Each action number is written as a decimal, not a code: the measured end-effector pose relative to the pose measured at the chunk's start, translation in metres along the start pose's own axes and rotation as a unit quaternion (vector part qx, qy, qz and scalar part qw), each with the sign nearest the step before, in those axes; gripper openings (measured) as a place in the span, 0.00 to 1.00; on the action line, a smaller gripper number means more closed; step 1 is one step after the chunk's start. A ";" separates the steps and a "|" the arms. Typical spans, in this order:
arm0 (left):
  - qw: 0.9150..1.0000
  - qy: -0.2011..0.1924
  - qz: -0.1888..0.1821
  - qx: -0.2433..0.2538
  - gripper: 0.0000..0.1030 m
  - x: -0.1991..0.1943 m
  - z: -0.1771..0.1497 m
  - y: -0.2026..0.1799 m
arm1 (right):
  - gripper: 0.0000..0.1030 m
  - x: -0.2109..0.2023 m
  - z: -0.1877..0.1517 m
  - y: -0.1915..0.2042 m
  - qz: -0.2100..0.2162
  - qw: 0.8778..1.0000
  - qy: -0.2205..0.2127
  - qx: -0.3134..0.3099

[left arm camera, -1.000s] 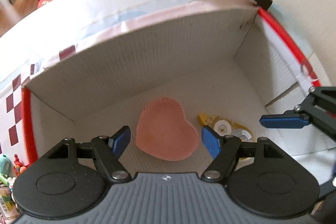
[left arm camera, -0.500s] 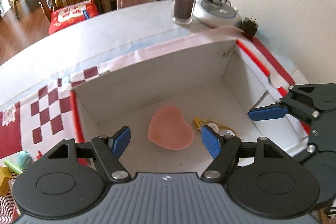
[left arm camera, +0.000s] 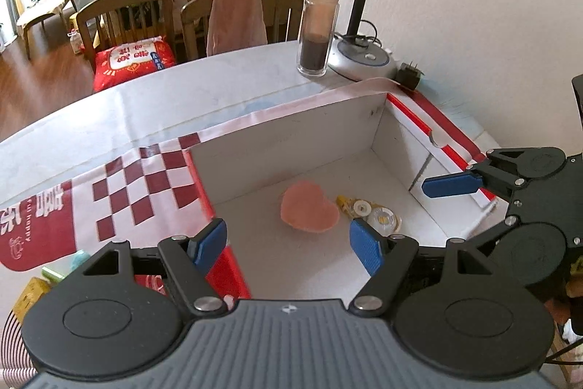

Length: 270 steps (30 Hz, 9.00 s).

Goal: Organize rigid objects
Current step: 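Withdraw both tools from the box back over the table items, then grasp the white glue stick with the left tool while the right tool grasps the pink figurine, then carry the glue stick and pink figurine with both tools into the red box, then open the right tool to drop the figurine while the left tool releases the glue stick, then withdraw both tools from the box back over the table items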

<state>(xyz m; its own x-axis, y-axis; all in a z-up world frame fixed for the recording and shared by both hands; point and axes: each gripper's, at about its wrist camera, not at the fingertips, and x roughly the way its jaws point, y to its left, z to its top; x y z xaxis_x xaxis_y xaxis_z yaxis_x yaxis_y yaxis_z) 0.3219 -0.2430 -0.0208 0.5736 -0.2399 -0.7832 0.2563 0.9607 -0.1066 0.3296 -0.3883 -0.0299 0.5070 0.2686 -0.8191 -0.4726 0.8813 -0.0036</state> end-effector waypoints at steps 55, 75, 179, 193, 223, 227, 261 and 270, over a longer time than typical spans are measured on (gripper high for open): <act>0.974 -0.070 0.149 -0.157 0.84 -0.151 -0.256 0.246 | 1.00 0.004 -0.054 0.279 0.103 0.990 -0.079 -0.051; 0.954 -0.002 0.189 -0.234 0.84 -0.082 -0.274 0.274 | 0.93 0.077 -0.048 0.289 0.096 0.986 -0.034 -0.132; 0.987 -0.110 -0.040 -0.107 0.16 -0.117 -0.084 0.092 | 0.24 -0.045 -0.020 0.059 -0.082 0.983 -0.157 -0.046; 0.995 -0.052 -0.053 -0.060 0.16 -0.032 -0.009 0.003 | 0.24 0.002 -0.014 -0.047 -0.058 0.991 -0.115 -0.030; 0.990 0.117 0.027 -0.076 0.16 0.135 0.022 0.000 | 0.24 0.060 -0.019 -0.063 0.028 0.994 -0.032 -0.101; 0.988 0.131 0.034 -0.078 0.16 0.145 0.021 -0.002 | 0.24 0.062 -0.017 -0.064 0.037 0.995 -0.028 -0.091; 0.997 0.049 0.004 -0.066 0.17 0.055 0.000 -0.004 | 0.73 0.014 -0.018 -0.040 0.030 0.998 -0.042 -0.033; 0.998 0.009 0.006 -0.060 0.18 0.009 -0.018 0.018 | 0.76 -0.006 -0.019 -0.006 0.027 0.998 -0.062 -0.021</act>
<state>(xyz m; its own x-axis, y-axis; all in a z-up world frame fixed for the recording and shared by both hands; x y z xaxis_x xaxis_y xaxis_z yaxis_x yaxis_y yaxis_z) 0.3176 -0.2256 -0.0403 0.5620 -0.2259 -0.7957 0.1534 0.9738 -0.1681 0.3159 -0.4030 -0.0358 0.5637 0.3627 -0.7421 -0.5294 0.8483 0.0124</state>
